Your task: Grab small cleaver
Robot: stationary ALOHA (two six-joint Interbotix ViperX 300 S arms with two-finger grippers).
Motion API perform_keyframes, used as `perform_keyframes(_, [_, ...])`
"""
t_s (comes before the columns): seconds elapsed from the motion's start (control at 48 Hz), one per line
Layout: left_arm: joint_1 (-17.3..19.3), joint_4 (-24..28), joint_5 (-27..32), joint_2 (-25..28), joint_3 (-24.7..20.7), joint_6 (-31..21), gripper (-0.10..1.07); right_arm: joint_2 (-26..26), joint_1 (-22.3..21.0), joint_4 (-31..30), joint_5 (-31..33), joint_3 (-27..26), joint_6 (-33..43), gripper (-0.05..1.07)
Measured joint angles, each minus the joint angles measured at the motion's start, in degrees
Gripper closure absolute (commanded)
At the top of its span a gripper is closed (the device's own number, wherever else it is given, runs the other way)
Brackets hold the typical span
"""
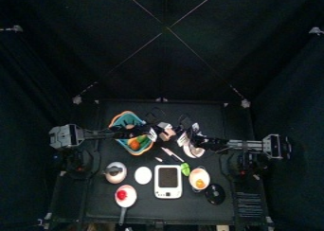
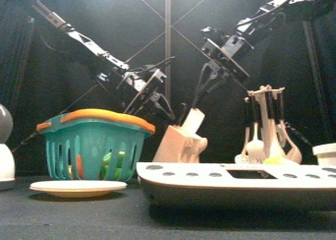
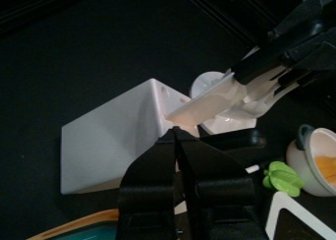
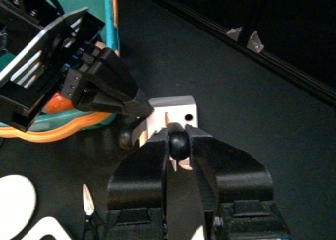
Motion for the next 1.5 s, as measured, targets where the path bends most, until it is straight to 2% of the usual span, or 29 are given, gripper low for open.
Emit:
perform_keyframes(0.083, [0.1,0.0,0.0,0.0,0.1,-0.1,0.62,-1.7,-0.1,-0.1,-0.2,0.2,0.2,0.64])
perform_keyframes(0.354, [0.3,0.1,0.1,-0.4,0.3,0.0,0.62,-1.3,-0.2,0.0,-3.2,0.4,0.2,0.64])
perform_keyframes(0.688, [0.3,0.3,-0.8,-5.4,1.6,0.2,0.62,-0.1,-0.2,1.1,-4.4,1.5,0.3,0.65])
perform_keyframes(1.0, [0.2,0.2,-0.8,0.0,-4.3,0.1,0.62,2.5,-0.4,1.1,-5.7,1.1,0.3,0.65])
perform_keyframes(1.5, [0.4,0.1,3.7,2.8,-6.5,0.0,0.62,2.5,-0.4,1.1,-5.7,1.1,0.3,0.65])
